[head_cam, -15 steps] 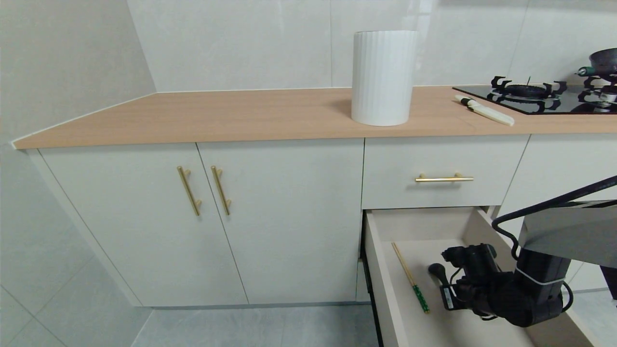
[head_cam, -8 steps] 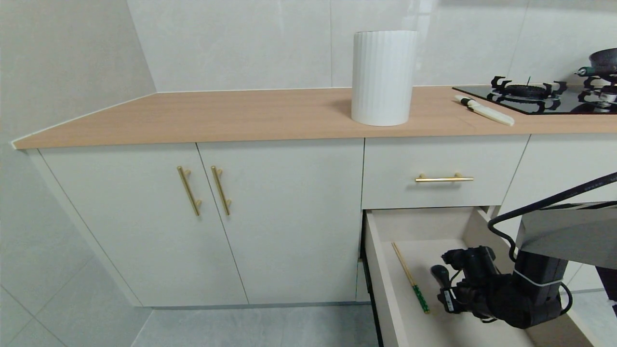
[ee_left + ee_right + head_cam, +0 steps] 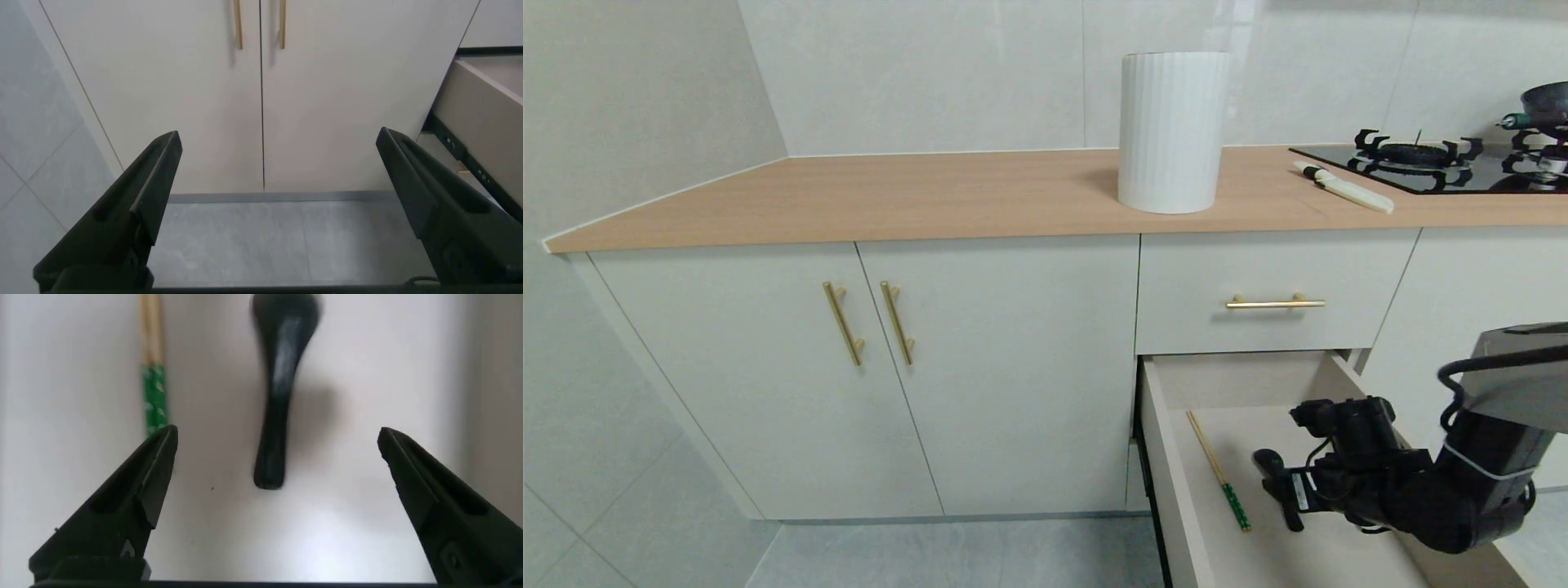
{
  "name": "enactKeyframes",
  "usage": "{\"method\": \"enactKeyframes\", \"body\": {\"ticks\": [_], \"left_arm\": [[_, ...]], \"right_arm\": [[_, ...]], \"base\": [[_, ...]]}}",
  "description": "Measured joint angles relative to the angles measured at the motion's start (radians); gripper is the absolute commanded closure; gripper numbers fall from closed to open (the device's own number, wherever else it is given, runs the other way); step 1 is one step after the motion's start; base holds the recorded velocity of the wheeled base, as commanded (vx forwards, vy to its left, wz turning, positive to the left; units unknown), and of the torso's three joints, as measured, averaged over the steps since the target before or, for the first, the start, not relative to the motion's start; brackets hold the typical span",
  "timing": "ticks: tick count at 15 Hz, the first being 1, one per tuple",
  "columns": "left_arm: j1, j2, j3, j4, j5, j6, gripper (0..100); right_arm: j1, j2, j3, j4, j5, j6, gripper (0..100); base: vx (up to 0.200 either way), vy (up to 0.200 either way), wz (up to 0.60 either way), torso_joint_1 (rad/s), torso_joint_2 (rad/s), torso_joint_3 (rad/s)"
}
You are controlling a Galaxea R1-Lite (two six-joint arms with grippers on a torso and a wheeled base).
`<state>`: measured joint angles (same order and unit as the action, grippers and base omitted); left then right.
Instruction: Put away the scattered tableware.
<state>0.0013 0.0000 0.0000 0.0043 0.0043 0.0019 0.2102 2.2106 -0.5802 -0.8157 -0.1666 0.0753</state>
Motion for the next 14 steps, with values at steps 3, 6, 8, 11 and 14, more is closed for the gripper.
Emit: {"method": "enactKeyframes", "body": {"ticks": [3,6,8,11,14], "left_arm": [[0.000,0.000,0.000,0.000,0.000,0.000,0],[0.000,0.000,0.000,0.000,0.000,0.000,0],[0.000,0.000,0.000,0.000,0.000,0.001,0],[0.000,0.000,0.000,0.000,0.000,0.001,0],[0.000,0.000,0.000,0.000,0.000,0.000,0]], "right_arm": [[-0.003,-0.196,0.057,0.103,0.000,0.009,0],[-0.004,-0.433,0.059,0.389,0.000,0.063,0],[0.001,-0.592,0.046,0.580,0.001,0.084,0],[0.026,-0.772,0.057,0.752,0.005,0.141,0],[0.043,-0.837,0.073,0.756,0.011,0.146,0]], "base": [[0.000,0.000,0.00,0.000,0.00,0.000],[0.000,0.000,0.00,0.000,0.00,0.000],[0.000,0.000,0.00,0.000,0.00,0.000],[0.000,0.000,0.00,0.000,0.00,0.000],[-0.133,0.000,0.00,0.002,0.01,-0.002]]}}
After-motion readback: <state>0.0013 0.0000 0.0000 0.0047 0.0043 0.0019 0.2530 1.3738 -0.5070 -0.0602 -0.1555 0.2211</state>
